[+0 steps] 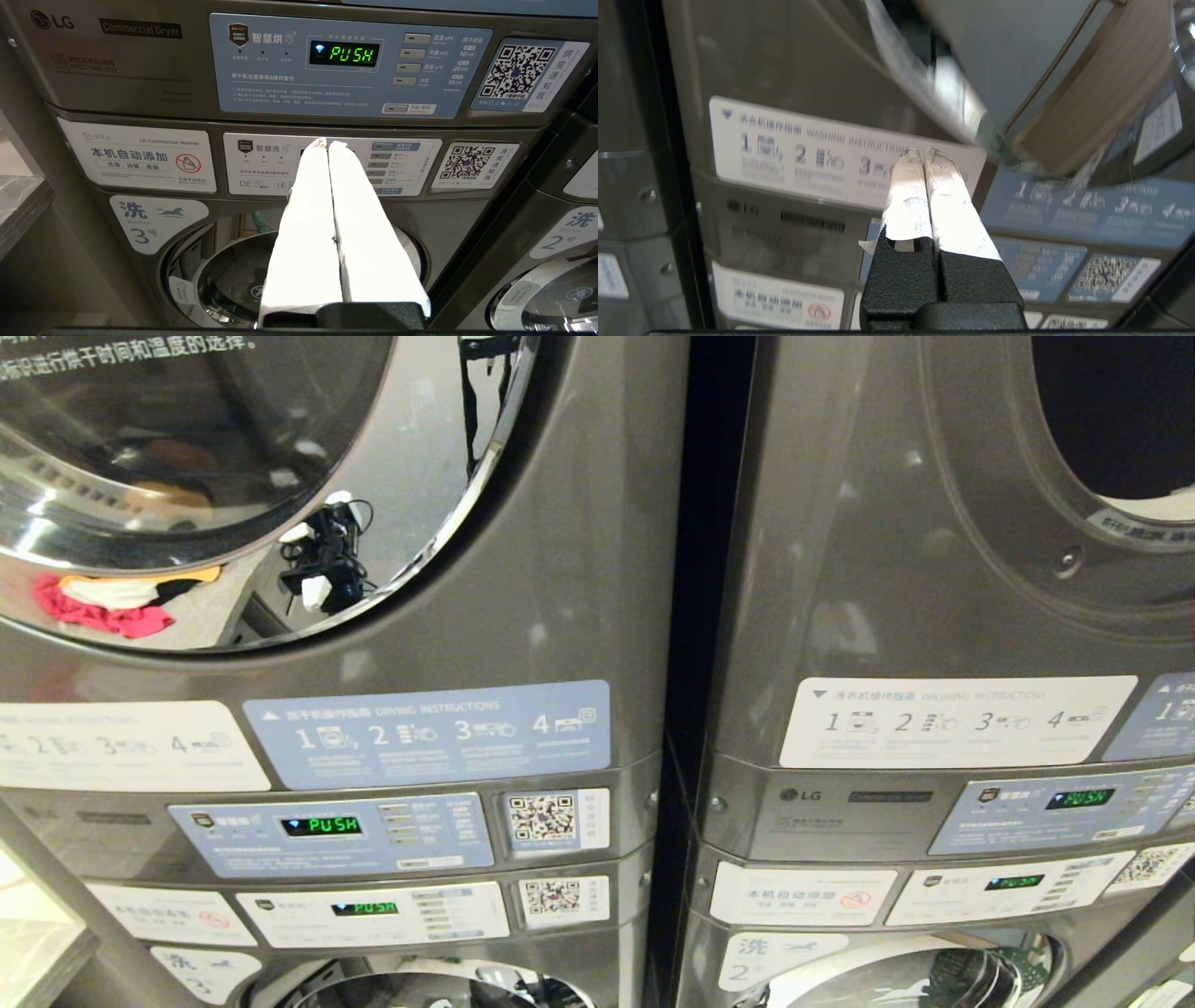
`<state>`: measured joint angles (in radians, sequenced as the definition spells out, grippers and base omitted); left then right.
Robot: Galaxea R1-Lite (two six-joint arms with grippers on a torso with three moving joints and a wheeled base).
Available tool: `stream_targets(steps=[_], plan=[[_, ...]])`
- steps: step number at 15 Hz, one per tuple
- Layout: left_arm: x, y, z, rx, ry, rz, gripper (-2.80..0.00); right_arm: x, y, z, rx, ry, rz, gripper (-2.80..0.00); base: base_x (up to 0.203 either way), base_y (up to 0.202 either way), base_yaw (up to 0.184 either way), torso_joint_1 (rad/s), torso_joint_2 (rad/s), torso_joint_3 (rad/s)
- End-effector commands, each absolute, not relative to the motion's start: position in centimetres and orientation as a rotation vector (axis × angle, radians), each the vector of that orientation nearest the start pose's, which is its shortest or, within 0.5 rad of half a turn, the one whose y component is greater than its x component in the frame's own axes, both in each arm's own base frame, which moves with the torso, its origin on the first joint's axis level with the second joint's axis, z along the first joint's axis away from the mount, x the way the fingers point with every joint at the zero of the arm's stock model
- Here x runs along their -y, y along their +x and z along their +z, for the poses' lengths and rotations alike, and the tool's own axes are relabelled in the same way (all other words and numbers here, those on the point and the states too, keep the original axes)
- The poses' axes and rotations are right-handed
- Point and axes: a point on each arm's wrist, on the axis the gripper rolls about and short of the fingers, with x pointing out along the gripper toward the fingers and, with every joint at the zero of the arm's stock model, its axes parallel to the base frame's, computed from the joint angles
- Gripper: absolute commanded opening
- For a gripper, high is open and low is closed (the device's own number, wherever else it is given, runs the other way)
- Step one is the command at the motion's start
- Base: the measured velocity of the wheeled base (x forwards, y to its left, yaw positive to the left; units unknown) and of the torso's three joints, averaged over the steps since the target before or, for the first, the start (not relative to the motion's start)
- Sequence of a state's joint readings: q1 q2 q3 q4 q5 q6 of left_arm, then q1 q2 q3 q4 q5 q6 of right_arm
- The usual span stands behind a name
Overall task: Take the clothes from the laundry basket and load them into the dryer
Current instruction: Open the dryer
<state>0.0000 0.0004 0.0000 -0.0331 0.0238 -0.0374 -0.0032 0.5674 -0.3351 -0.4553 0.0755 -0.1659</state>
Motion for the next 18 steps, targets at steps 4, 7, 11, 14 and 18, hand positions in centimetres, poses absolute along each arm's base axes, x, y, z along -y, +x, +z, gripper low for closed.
stream_targets(steps=[4,7,11,14,18], plan=[[-0.1,-2.2,7.5,0.02,-0.037,0.024,-2.8,-0.1,7.0,23.2,0.229,-0.154,0.056,-2.8,0.0,0.0,0.0,0.0,0.0,0.0],[-0.1,-2.2,7.5,0.02,-0.037,0.024,-2.8,-0.2,7.8,23.1,0.215,-0.137,0.065,-2.8,0.0,0.0,0.0,0.0,0.0,0.0],[-0.1,-2.2,7.5,0.02,-0.036,0.023,-2.8,-0.2,7.9,23.0,0.216,-0.135,0.064,-2.8,0.0,0.0,0.0,0.0,0.0,0.0],[0.0,-2.2,7.5,0.02,-0.034,0.021,-2.8,-0.1,7.6,22.9,0.226,-0.131,0.058,-2.8,0.0,0.0,0.0,0.0,0.0,0.0],[0.0,-2.2,7.5,0.02,-0.034,0.021,-2.8,-0.1,5.6,23.5,0.308,-0.04,0.053,-2.8,0.0,0.0,0.0,0.0,0.0,0.0]])
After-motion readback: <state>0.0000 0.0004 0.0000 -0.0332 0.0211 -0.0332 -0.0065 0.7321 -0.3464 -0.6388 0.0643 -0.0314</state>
